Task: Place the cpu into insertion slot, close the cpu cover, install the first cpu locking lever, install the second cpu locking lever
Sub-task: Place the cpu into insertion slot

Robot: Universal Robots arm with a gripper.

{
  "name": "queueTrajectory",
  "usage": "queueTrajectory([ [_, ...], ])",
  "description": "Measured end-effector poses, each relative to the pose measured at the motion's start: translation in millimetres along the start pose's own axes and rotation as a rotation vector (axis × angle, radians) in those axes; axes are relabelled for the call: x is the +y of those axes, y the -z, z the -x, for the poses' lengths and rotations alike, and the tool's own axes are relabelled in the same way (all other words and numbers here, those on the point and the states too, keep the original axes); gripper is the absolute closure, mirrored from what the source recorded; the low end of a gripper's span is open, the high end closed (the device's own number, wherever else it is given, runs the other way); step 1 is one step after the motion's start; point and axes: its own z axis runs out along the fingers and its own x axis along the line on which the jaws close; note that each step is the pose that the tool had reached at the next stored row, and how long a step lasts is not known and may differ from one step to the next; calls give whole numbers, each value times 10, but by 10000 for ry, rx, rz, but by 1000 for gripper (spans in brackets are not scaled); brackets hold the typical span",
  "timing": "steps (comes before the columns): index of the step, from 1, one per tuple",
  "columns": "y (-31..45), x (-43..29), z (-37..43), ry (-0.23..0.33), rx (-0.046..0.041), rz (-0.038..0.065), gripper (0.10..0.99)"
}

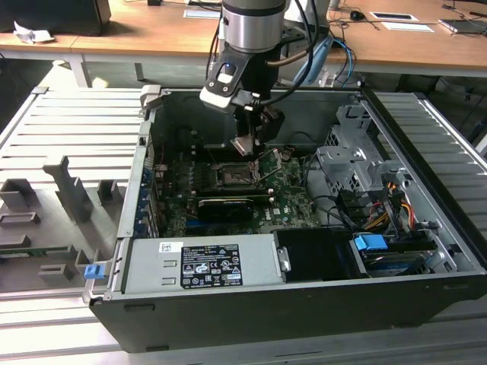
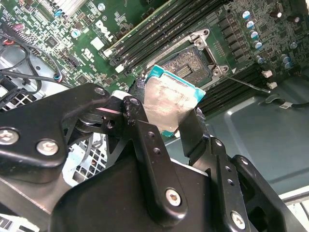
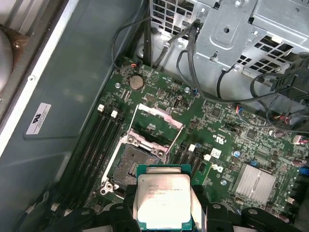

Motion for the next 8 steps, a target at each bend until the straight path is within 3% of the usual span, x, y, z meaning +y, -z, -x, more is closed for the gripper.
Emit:
queueTrajectory([
  [3,-21,-2,0,-47,-3,2,561],
  [5,-58,-5,0,-973,-83,15,561],
  [8,-83,-7,1,-1577,-135,23,561],
])
